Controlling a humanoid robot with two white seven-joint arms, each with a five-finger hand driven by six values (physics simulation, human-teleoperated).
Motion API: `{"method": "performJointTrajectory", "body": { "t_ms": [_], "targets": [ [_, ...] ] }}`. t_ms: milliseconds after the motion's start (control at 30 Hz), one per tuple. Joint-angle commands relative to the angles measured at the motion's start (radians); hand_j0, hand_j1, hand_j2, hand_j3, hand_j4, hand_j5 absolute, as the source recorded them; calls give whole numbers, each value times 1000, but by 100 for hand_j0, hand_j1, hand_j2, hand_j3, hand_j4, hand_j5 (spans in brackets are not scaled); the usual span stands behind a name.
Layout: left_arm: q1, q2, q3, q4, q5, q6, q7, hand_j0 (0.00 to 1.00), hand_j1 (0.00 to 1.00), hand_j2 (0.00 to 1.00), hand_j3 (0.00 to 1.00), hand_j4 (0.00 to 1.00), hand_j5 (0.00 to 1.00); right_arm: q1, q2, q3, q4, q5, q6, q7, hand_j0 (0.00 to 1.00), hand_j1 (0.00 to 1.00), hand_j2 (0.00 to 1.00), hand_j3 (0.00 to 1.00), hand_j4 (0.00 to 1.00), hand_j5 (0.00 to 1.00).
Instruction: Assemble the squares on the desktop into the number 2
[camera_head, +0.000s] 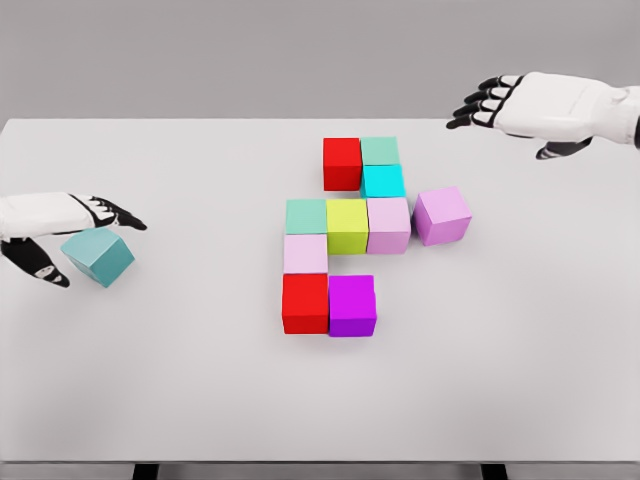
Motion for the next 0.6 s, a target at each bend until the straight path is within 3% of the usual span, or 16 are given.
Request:
{"method": "performJointTrajectory", "body": {
  "t_ms": [0,133,300,433,567],
  "targets": [
    [0,-10,1,2,-6,25,1,100,100,100,100,100,100,0,0,8,-2,-4,3,0,100,100,100,100,100,100],
    [1,-42,3,72,-11,30,1,100,100,100,100,100,100,0,-4,37,-1,-14,3,0,100,100,100,100,100,100],
    [3,-99,1,153,-69,28,1,100,100,100,100,100,100,0,-16,135,12,-240,3,0,100,100,100,100,100,100],
    [5,-119,1,189,-104,30,1,100,100,100,100,100,100,2,-16,157,7,-263,3,0,100,100,100,100,100,100],
    [1,-125,6,224,-104,30,1,100,100,100,100,100,100,2,-14,164,4,-268,107,0,100,100,100,100,100,100]
  ]
}}
